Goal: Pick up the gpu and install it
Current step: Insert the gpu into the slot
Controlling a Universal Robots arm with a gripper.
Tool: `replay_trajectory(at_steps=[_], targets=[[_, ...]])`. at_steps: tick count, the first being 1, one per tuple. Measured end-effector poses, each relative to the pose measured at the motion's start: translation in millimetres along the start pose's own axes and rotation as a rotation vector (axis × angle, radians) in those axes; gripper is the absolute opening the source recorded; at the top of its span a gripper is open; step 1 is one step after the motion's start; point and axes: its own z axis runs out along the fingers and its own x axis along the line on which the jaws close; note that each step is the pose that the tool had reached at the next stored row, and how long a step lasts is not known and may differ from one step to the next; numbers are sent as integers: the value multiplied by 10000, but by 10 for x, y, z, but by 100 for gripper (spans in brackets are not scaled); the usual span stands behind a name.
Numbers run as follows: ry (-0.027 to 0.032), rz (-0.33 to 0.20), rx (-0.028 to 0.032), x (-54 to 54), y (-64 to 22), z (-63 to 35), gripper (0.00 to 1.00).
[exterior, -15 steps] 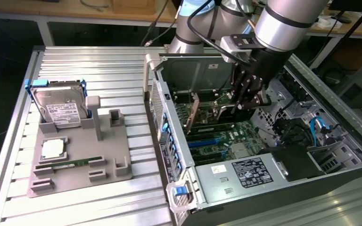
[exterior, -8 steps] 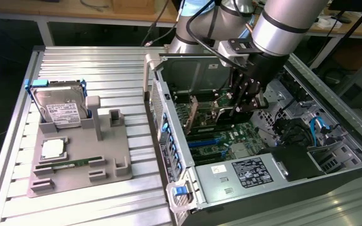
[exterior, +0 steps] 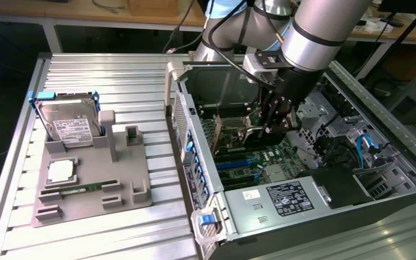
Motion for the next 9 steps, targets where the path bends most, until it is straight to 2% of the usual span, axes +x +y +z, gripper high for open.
replay_trajectory(at_steps=[9], targets=[[-2,0,26,78,11,65,27]])
